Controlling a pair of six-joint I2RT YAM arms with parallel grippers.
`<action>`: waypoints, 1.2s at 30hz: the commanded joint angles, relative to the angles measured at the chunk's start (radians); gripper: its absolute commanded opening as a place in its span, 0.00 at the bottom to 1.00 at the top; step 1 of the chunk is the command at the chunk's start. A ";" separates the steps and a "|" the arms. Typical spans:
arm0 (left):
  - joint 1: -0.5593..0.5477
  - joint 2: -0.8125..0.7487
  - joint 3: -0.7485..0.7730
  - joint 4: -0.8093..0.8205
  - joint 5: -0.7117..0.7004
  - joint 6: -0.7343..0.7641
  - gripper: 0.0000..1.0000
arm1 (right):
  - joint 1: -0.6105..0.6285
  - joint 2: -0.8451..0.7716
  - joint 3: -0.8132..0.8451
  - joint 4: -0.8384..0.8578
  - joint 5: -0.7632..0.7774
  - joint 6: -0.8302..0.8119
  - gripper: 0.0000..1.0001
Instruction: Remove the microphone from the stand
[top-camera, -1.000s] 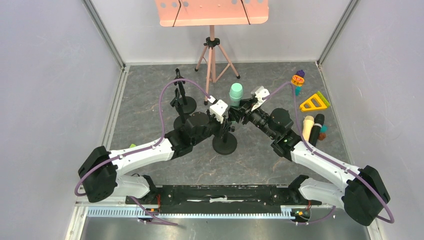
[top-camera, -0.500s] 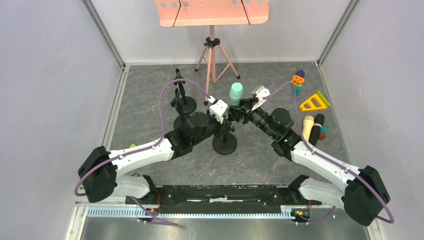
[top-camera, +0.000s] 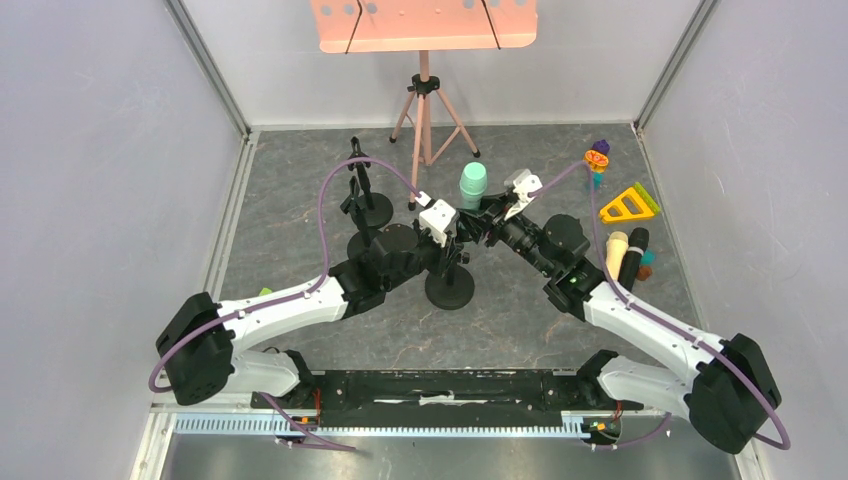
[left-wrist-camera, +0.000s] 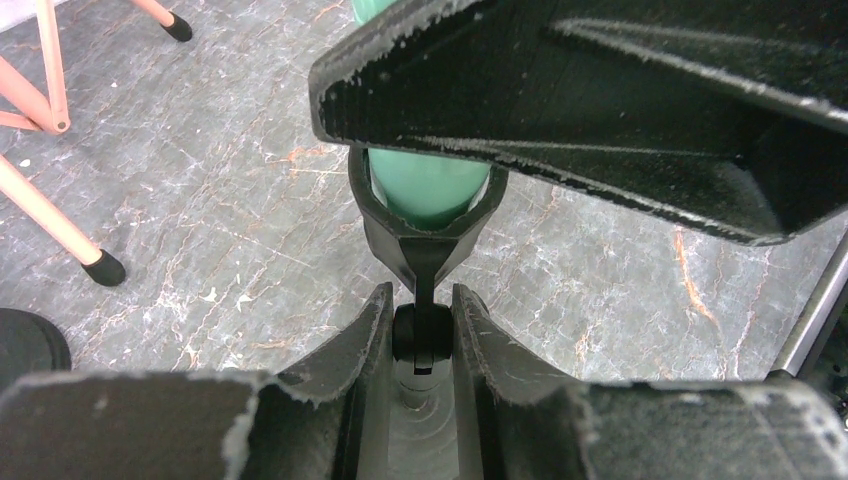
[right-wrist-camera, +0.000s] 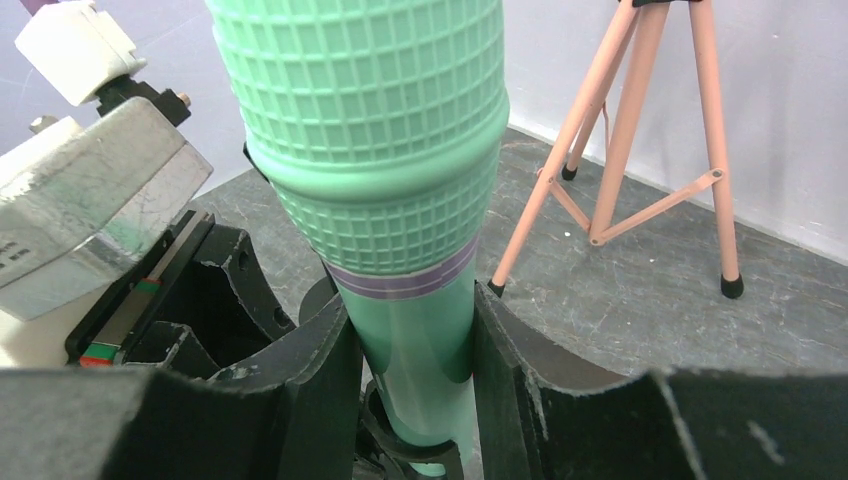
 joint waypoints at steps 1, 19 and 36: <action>0.005 0.010 -0.010 -0.028 -0.033 -0.023 0.02 | 0.016 -0.080 0.114 0.230 -0.069 0.100 0.00; 0.006 -0.012 -0.021 -0.014 -0.015 -0.022 0.32 | 0.016 -0.149 0.151 0.041 0.227 -0.103 0.00; 0.010 -0.116 0.099 -0.152 0.035 -0.014 1.00 | -0.016 -0.033 0.269 -0.490 0.707 -0.136 0.00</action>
